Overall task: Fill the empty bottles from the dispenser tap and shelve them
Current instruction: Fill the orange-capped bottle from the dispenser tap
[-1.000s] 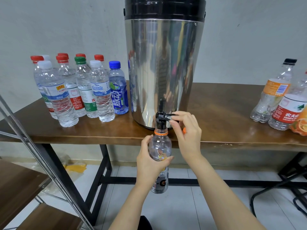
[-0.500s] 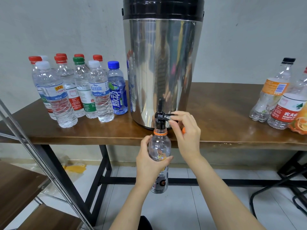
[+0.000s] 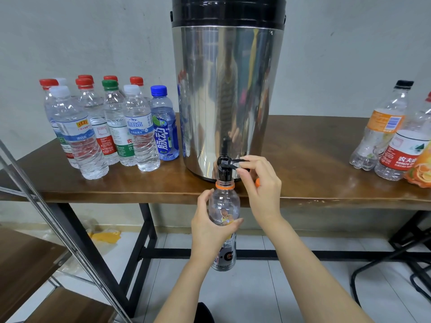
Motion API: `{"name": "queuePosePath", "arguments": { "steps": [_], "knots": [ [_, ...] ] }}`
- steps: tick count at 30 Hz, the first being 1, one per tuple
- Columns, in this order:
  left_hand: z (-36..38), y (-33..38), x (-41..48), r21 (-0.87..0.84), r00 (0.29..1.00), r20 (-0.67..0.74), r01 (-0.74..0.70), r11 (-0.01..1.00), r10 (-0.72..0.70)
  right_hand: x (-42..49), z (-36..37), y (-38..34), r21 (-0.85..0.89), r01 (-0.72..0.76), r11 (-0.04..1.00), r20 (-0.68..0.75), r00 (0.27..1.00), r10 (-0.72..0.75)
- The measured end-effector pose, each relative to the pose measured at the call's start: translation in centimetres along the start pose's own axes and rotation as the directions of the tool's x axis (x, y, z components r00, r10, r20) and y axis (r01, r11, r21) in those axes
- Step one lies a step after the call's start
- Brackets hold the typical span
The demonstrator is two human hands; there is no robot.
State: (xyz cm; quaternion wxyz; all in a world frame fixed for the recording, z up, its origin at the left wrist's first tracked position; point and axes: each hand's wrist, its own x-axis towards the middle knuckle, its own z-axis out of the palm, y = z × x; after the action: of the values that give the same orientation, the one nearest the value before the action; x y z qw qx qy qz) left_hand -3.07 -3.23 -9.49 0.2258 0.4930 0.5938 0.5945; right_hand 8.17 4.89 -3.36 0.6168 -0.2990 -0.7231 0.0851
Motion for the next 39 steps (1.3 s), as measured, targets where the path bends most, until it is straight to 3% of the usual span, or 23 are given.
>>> {"name": "queuePosePath", "arguments": {
  "steps": [39],
  "knots": [
    [0.03,-0.23,-0.05,0.012,1.0,0.0,0.0,1.0,0.0,-0.05,-0.24,-0.63,0.028,-0.041,0.999,0.017,0.999,0.04]
  ]
}}
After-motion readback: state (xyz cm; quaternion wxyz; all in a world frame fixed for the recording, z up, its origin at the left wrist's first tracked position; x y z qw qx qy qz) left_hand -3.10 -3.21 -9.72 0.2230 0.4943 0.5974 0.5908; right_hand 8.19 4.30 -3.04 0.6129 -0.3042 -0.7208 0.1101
